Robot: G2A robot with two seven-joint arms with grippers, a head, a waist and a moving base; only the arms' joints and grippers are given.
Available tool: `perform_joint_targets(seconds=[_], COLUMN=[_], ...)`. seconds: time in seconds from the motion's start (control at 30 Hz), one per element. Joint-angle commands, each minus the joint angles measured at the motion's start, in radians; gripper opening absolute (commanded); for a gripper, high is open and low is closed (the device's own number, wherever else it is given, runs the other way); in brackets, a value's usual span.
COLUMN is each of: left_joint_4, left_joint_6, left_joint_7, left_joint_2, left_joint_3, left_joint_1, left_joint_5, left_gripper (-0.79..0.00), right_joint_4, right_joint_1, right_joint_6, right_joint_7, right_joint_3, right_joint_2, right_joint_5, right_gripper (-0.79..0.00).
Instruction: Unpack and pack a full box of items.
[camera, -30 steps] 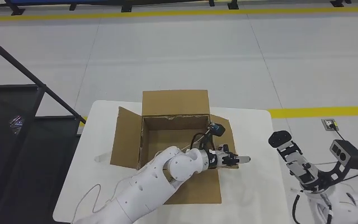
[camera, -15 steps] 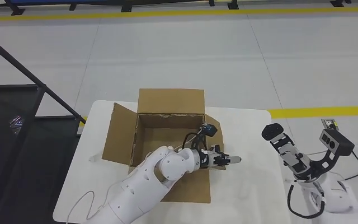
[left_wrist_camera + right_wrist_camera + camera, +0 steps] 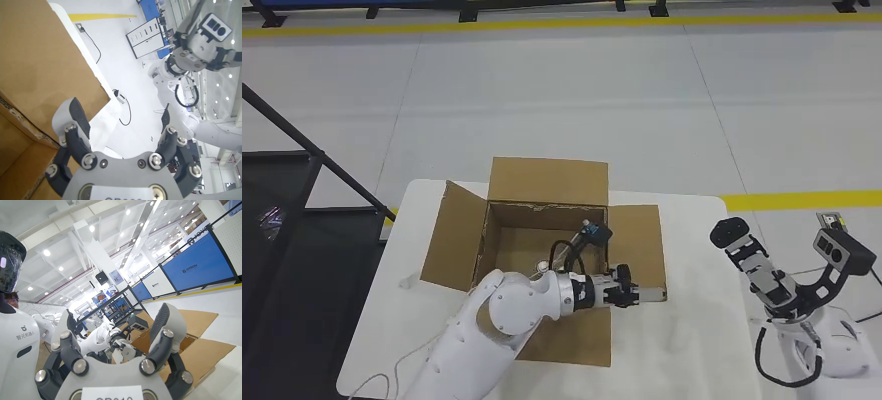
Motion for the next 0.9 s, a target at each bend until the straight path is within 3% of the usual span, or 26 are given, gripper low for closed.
perform_joint_targets(seconds=[0.0,0.17,0.4,0.6,0.87], left_joint_4=[-0.056,-0.213,-0.398,-0.46,-0.413], left_joint_6=[-0.004,-0.015,-0.027,-0.082,-0.156], left_joint_7=[-0.005,-0.006,0.001,0.024,0.073], left_joint_2=[0.01,0.042,0.086,0.108,0.121], left_joint_3=[-0.042,-0.209,-0.519,-0.766,-1.015], left_joint_1=[0.031,0.131,0.309,0.455,0.607], left_joint_5=[-0.012,-0.059,-0.1,-0.214,-0.36], left_gripper=[0.0,0.0,0.0,0.0,0.0], right_joint_4=[-0.014,-0.066,-0.203,-0.199,-0.006], right_joint_1=[-0.005,-0.015,0.06,0.263,0.591], right_joint_6=[0.011,0.074,0.366,0.598,0.748], right_joint_7=[-0.024,-0.058,0.02,0.234,0.392], right_joint_3=[0.005,0.035,-0.038,-0.275,-0.669], right_joint_2=[-0.001,0.0,0.003,-0.006,-0.074], right_joint_5=[-0.015,-0.142,-0.436,-0.666,-0.825], right_gripper=[0.0,0.0,0.0,0.0,0.0])
